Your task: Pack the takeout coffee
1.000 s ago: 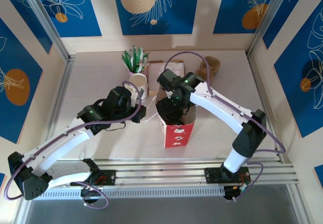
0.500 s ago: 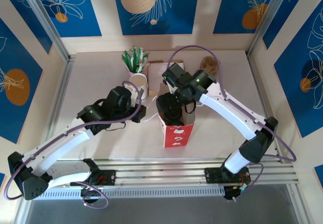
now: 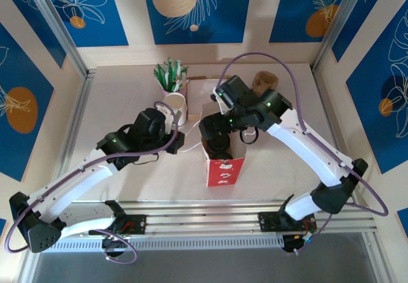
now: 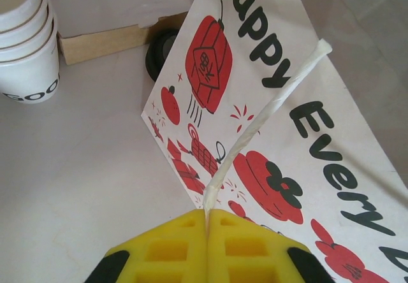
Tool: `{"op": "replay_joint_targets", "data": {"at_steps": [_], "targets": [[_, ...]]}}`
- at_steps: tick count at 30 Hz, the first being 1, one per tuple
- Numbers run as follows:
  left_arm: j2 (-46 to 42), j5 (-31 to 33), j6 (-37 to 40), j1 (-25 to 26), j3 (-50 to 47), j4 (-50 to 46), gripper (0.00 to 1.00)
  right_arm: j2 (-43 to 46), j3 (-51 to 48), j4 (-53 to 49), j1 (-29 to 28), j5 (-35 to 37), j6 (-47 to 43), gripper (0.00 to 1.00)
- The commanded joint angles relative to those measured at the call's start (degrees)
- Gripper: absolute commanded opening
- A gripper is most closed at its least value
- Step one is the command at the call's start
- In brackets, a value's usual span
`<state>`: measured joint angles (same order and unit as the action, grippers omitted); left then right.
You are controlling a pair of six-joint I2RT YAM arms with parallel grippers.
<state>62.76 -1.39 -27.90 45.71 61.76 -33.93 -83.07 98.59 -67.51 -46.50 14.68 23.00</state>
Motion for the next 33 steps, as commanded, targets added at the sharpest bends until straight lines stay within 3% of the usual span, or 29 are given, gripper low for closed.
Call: {"op": "replay_joint_targets", "data": {"at_steps": [1, 12, 33], "targets": [[-0.4, 0.8, 1.4, 1.0, 2.0, -1.1, 0.09, 2.5, 1.5, 1.5, 0.0, -1.8, -0.5, 0.99], [-0.8, 1.1, 1.6, 1.1, 3.1, -1.7, 0.32, 5.3, 0.4, 3.3, 1.2, -1.4, 0.2, 1.0], [-2.2, 3.6, 4.2, 1.1, 9.0, -4.1, 0.62, 5.8, -0.6, 4.3, 4.4, -3.1, 1.4, 0.98]]}}
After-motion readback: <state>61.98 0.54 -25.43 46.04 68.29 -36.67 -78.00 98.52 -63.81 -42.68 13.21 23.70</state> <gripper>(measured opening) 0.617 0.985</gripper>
